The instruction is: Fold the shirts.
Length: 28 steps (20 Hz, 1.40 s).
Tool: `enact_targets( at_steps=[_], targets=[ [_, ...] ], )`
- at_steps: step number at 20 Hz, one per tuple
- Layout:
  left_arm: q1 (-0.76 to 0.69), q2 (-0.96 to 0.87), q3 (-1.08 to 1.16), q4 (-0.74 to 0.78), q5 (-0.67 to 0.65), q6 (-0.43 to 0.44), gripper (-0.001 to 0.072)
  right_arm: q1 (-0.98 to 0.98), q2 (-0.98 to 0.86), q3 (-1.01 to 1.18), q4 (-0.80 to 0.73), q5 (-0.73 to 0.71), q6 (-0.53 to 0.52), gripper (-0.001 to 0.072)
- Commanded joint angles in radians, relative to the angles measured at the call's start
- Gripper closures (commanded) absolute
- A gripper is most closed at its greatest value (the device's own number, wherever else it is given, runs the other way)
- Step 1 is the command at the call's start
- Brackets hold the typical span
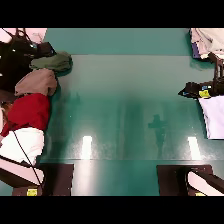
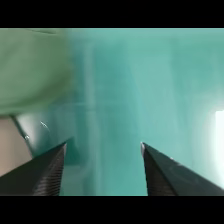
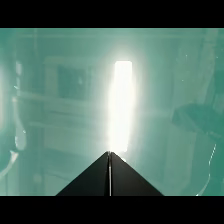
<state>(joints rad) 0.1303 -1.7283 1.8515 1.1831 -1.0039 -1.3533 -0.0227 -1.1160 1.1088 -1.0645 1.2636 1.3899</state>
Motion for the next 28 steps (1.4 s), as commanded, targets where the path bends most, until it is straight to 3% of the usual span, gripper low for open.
enact_targets(
  at_steps=[1,7,11,12,13,14,15,22,25,28],
  targets=[
    [0.000,-0.140,0.001,0.077,0.198,0.001,0.0155,0.000,0.000,0.000,0.000,0.004,0.000,0.0693],
    [0.000,-0.275,0.004,0.165,0.322,0.006,0.0155,0.000,0.000,0.000,0.000,0.005,0.000,0.0694],
    [0.000,-0.289,0.004,0.164,0.370,0.081,0.0158,0.000,0.000,0.000,0.000,0.005,0.000,0.0693],
    [0.000,-0.289,0.004,0.164,0.391,0.084,0.0204,0.000,0.000,0.000,0.000,0.005,0.000,0.0694],
    [0.000,-0.289,0.004,0.164,0.405,0.084,0.0443,0.000,0.000,0.000,0.000,0.004,0.000,0.0693],
    [0.000,-0.289,0.004,0.164,0.418,0.088,0.0611,0.000,0.000,0.000,0.000,0.005,0.000,0.0693],
    [0.000,-0.288,0.004,0.163,0.422,0.091,0.0680,0.000,0.000,0.000,0.000,0.005,0.000,0.0693],
    [-0.014,-0.201,0.169,0.147,0.304,0.089,0.0683,0.000,0.000,0.001,0.000,-0.007,0.000,0.0694],
    [-0.040,-0.086,0.211,0.029,0.252,0.108,0.0683,0.000,0.000,0.001,0.000,-0.008,0.000,0.0693],
    [-0.082,0.060,0.212,-0.195,0.188,0.211,0.0683,0.000,0.007,0.001,0.002,-0.042,0.001,0.0693]
  ],
)
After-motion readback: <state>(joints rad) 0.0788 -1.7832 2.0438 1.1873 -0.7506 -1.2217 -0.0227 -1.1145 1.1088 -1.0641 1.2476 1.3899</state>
